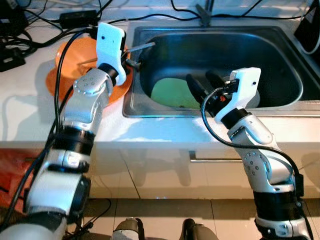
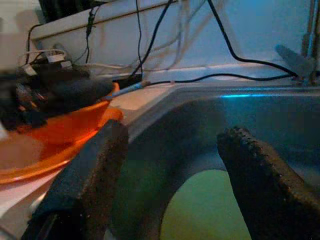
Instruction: Kitchen organization
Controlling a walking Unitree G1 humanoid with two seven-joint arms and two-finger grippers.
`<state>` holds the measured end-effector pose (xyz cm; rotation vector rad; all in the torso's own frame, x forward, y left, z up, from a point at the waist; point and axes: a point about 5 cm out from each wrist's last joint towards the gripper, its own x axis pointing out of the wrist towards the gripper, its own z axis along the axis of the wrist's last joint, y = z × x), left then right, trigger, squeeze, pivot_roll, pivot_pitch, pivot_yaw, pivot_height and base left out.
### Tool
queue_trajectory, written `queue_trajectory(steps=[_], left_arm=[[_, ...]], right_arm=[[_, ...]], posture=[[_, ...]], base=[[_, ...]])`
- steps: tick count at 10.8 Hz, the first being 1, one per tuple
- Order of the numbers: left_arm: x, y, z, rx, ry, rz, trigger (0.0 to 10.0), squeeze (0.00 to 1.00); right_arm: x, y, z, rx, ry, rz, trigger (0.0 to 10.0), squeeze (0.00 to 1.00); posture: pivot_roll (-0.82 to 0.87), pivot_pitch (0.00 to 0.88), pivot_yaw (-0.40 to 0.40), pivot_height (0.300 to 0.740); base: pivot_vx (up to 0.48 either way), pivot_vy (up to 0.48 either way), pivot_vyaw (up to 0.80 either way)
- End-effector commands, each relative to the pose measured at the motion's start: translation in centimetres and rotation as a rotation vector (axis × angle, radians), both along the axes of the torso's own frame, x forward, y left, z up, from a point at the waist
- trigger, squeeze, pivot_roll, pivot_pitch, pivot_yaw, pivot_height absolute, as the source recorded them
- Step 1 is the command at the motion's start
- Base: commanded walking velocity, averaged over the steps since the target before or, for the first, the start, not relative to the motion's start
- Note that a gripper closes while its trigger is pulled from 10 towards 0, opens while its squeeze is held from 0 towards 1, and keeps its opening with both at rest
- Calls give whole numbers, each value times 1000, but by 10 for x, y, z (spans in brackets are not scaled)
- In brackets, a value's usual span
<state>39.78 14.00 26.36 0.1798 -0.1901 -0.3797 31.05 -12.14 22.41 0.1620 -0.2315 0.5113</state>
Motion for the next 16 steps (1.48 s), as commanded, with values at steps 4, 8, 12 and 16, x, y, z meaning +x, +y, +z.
queue_trajectory(steps=[4, 8, 12, 16], left_arm=[[9, -7, 3, 254, -30, -88, 10000, 0], [16, 3, 9, 358, -29, -58, 10000, 0], [23, 21, 27, 392, -33, 56, 10000, 0], [26, 29, 51, 389, -70, 131, 10000, 0]], right_arm=[[-16, 2, 3, 24, 16, 14, 10000, 39], [-19, 2, 2, 32, 35, 13, 10000, 39], [-31, 3, 1, 38, 57, 2, 10000, 39], [-31, 4, 0, 37, 75, -7, 10000, 39]], posture=[[98, 211, 78, 740], [109, 227, 78, 740], [108, 257, 94, 740], [107, 275, 96, 740]], base=[[0, 0, 0], [0, 0, 0], [0, 0, 0], [0, 0, 0]])
